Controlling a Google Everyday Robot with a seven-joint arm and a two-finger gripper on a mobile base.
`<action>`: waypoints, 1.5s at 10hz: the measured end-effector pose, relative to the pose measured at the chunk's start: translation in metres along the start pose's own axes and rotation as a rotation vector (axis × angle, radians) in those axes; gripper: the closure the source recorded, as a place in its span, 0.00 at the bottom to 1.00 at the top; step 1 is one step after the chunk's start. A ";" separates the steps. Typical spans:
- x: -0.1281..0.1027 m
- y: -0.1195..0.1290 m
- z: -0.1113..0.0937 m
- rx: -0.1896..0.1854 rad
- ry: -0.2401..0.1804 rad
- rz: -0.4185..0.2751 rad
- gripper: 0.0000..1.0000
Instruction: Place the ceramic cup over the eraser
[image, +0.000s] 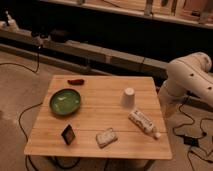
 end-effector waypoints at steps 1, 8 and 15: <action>0.000 0.000 0.000 0.000 0.000 0.000 0.35; 0.003 -0.013 0.001 0.019 -0.011 -0.001 0.35; -0.010 -0.103 0.025 0.130 -0.108 -0.026 0.35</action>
